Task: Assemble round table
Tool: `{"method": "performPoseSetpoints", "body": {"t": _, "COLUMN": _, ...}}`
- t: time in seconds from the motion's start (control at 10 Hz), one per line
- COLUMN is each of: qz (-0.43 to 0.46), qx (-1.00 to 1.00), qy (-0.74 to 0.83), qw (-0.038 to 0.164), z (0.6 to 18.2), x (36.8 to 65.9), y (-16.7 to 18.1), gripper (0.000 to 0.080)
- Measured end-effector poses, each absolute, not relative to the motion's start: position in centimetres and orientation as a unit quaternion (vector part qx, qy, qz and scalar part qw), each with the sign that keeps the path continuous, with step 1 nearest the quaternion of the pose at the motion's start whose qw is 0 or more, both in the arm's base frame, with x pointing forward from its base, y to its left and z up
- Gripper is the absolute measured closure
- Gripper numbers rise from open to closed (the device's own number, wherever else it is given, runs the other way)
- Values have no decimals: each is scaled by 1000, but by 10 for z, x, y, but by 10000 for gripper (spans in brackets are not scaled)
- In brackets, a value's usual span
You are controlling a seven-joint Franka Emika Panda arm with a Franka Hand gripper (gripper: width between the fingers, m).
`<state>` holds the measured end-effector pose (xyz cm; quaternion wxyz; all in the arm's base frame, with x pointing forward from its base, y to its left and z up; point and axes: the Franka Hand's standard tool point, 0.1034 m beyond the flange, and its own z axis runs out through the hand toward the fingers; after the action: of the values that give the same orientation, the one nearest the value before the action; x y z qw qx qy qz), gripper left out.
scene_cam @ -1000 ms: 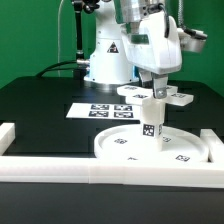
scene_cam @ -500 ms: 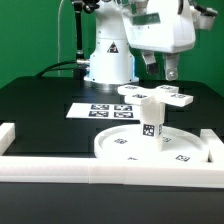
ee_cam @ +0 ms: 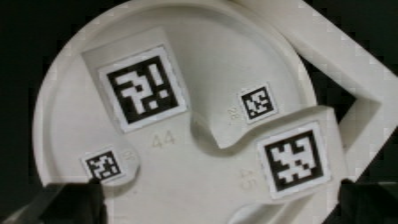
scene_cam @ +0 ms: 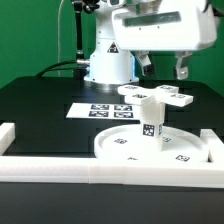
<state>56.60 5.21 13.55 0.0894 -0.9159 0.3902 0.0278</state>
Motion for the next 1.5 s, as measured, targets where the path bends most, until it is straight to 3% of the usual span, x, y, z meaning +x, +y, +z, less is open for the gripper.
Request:
{"method": "performPoseSetpoints", "body": {"t": 0.2, "qz": 15, "qx": -962, "qy": 261, "qw": 76, "z": 136, "x": 564, "y": 59, "gripper": 150}}
{"method": "performPoseSetpoints", "body": {"t": 0.8, "qz": -4, "qx": -997, "qy": 23, "qw": 72, "z": 134, "x": 563, "y": 58, "gripper": 150}}
{"method": "performPoseSetpoints", "body": {"t": 1.2, "qz": -10, "qx": -954, "qy": -301, "qw": 6, "z": 129, "x": 572, "y": 75, "gripper": 150}}
{"method": "performPoseSetpoints", "body": {"t": 1.5, "qz": -9, "qx": -916, "qy": -401, "qw": 4, "z": 129, "x": 572, "y": 73, "gripper": 150}}
